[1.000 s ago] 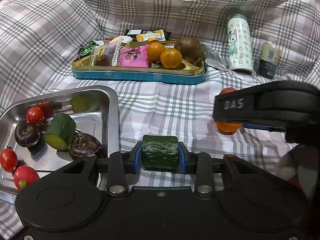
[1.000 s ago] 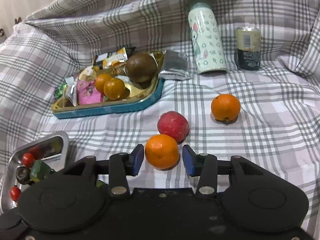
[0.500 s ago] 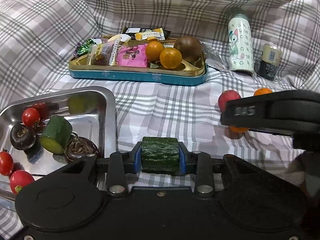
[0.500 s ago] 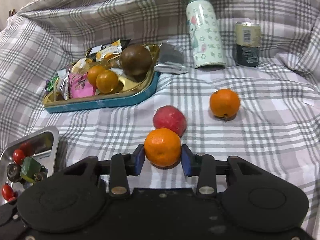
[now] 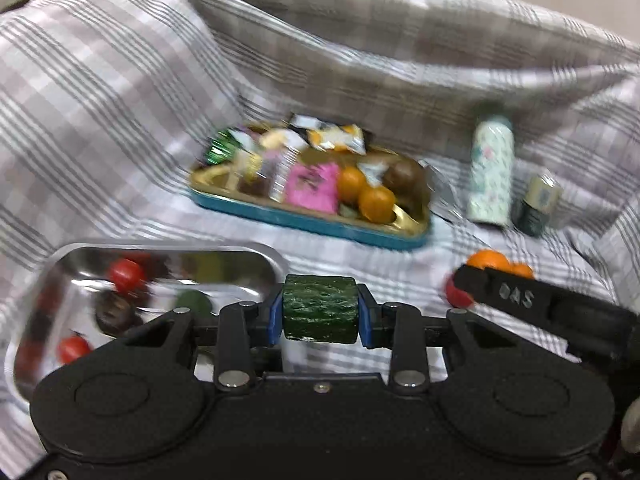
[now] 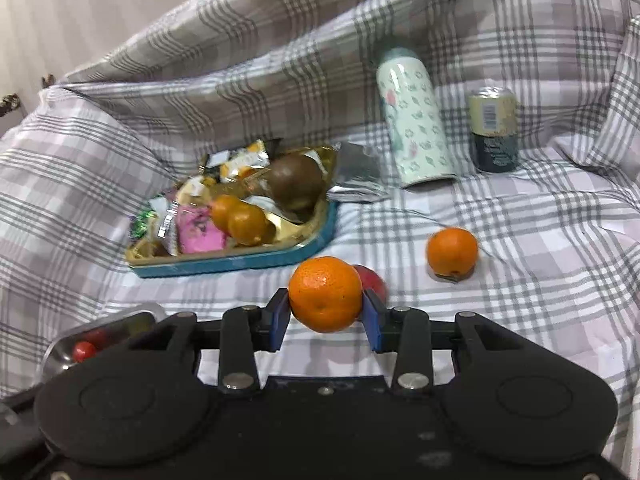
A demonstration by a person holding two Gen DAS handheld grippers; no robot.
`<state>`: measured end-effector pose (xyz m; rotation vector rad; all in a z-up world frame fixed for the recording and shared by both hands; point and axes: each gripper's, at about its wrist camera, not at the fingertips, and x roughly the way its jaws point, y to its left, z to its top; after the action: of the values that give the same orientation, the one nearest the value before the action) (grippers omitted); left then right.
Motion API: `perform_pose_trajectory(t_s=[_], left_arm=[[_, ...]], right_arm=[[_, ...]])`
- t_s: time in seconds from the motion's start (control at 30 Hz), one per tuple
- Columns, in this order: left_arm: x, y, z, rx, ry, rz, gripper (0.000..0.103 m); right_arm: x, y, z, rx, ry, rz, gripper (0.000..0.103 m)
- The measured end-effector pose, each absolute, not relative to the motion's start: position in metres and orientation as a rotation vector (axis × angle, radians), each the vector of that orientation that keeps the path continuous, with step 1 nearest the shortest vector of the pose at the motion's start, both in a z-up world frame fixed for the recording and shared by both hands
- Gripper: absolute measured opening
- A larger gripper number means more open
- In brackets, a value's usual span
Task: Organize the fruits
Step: 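Carry the cucumber piece and mandarin orange over the steel tray with both tools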
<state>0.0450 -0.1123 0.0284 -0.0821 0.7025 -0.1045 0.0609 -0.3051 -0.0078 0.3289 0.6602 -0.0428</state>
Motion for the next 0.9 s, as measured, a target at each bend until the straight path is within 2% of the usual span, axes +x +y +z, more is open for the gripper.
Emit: perform_pose_trajectory(t_s=[0.23, 0.47, 0.77, 0.9], left_arm=[[0.046, -0.057, 0.048, -0.084, 0.665, 0.046, 0.044], [0.052, 0.002, 0.046, -0.100, 0.668, 0.204, 0.044], [0.050, 0.042, 0.009, -0.069, 0.722, 0.253, 0.044], [0.050, 0.054, 0.002, -0.135, 0.739, 0.211, 0.044]], right_arm=[[0.055, -0.272, 0.005, 0.300, 0.606, 0.078, 0.040], [0.048, -0.229, 0.010, 0.240, 0.579, 0.211, 0.040], [0.035, -0.177, 0.004, 0.119, 0.624, 0.365, 0.040], [0.028, -0.159, 0.000, 0.057, 0.632, 0.425, 0.040]])
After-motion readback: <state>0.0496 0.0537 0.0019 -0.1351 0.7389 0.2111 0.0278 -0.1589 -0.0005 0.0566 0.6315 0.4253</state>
